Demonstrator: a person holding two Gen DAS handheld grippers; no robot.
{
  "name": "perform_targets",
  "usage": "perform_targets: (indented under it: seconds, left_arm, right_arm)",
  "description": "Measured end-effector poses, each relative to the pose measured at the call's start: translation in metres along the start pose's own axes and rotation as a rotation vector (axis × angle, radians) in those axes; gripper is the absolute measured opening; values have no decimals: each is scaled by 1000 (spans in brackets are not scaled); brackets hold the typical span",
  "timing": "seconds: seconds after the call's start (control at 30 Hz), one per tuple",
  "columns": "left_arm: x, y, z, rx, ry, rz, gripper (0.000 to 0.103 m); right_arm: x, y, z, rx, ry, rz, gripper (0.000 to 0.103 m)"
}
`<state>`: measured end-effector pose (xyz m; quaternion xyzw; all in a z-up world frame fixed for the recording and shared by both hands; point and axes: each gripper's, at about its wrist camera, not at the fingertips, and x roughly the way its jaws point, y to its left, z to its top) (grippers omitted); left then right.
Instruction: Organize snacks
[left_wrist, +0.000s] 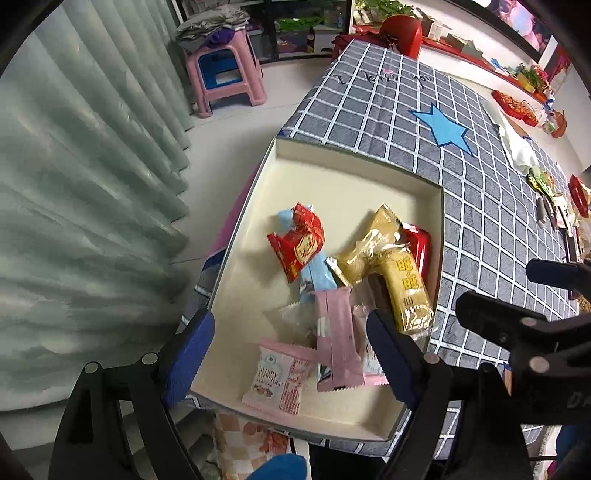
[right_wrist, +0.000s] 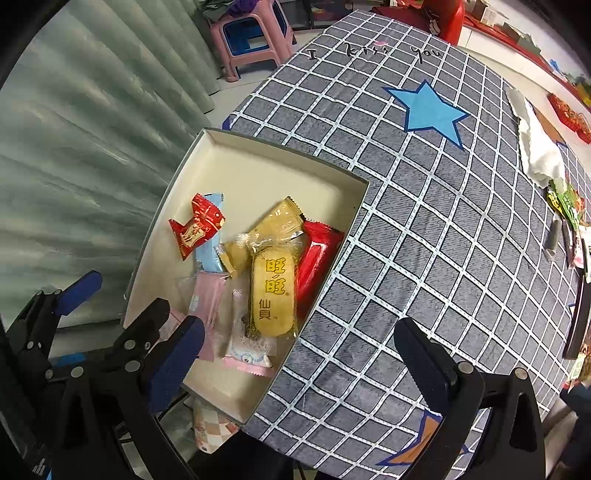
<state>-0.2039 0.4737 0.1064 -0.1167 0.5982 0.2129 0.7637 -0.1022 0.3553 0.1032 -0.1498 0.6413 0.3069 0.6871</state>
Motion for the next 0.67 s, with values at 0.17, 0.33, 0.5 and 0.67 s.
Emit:
perform_targets:
  seconds: [0.17, 0.33, 0.5, 0.67]
  left_arm:
    - [-1, 3, -10, -5, 26, -4, 87]
    - [3, 10, -18, -42, 54, -2, 87]
    - [5, 13, -21, -59, 66, 0, 87]
    - [-3, 11, -23, -21, 11, -7, 87]
  right_arm:
    - [-2, 13, -8, -11, -2, 4, 103]
    - [4, 17, -12, -31, 31, 5, 103]
    - [4, 16, -14, -40, 36, 5, 103]
    - [4, 16, -14, -46, 40, 7, 103]
